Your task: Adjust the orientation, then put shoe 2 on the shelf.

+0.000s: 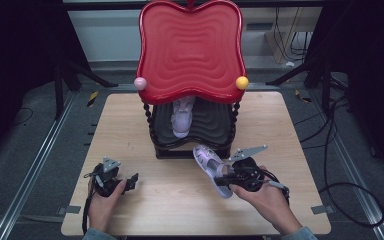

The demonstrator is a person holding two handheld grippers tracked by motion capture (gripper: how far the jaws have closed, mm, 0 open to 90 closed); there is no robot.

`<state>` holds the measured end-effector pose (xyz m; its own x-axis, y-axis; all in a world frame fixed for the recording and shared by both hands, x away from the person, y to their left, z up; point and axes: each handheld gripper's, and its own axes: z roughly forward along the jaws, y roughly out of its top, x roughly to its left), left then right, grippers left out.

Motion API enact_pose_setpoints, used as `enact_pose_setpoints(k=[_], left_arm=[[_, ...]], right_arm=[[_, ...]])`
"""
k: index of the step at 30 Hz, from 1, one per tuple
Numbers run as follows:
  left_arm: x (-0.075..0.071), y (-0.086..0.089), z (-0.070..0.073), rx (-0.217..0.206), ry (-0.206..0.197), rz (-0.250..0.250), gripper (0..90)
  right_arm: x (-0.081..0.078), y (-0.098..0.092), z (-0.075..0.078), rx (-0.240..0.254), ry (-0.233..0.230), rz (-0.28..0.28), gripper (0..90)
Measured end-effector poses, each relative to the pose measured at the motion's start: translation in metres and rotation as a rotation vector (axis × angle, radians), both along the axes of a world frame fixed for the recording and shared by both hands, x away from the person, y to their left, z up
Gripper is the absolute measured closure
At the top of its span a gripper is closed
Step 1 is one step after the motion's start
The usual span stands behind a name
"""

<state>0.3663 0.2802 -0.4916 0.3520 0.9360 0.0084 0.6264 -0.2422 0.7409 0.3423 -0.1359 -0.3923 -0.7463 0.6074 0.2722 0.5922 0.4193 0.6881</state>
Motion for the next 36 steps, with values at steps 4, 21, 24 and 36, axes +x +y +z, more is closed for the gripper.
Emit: enact_pose_setpoints(k=[4,21,24,36], left_arm=[[0.0,0.0,0.0,-0.001,0.001,0.002,8.2],[0.0,0.001,0.0,0.0,0.001,0.003,8.2],[0.0,0.001,0.0,-0.002,-0.002,0.004,8.2],[0.0,0.001,0.001,0.0,-0.002,0.005,8.2]], right_arm=[[0.0,0.002,0.006,0.015,-0.017,-0.002,86.4],[0.005,0.026,0.04,0.112,-0.14,-0.152,86.4],[0.009,0.031,0.041,0.112,-0.164,-0.191,86.4],[0.023,0.049,0.041,0.111,-0.28,-0.351,86.4]])
